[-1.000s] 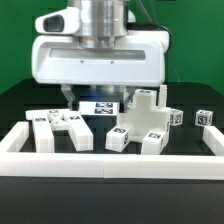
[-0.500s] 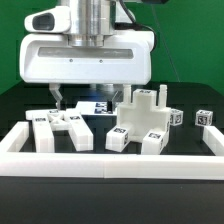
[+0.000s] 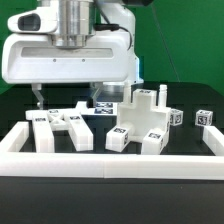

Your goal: Assemble chair

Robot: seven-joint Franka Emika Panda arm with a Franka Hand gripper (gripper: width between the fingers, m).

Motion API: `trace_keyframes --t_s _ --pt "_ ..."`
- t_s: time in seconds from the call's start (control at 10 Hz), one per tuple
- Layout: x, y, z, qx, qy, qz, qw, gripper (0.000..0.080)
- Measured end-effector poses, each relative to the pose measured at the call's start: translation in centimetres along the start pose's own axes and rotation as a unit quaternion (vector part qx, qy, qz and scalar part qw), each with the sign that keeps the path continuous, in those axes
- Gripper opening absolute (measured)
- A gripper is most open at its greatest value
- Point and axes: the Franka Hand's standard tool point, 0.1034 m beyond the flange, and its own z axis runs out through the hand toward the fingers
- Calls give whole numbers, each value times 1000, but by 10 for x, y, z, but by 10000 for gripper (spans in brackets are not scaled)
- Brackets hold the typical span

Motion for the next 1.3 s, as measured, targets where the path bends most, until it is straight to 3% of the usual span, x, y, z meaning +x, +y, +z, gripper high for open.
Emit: trace_keyframes --t_s 0.4,0.7,0.9,1.3 --pt "0 -1 1 -1 0 27 1000 649" --pt "-23 2 1 2 -3 -14 1000 649" --pt "-38 -1 10 0 -7 -11 1000 649" --pt "-38 -1 10 2 -9 -10 1000 649"
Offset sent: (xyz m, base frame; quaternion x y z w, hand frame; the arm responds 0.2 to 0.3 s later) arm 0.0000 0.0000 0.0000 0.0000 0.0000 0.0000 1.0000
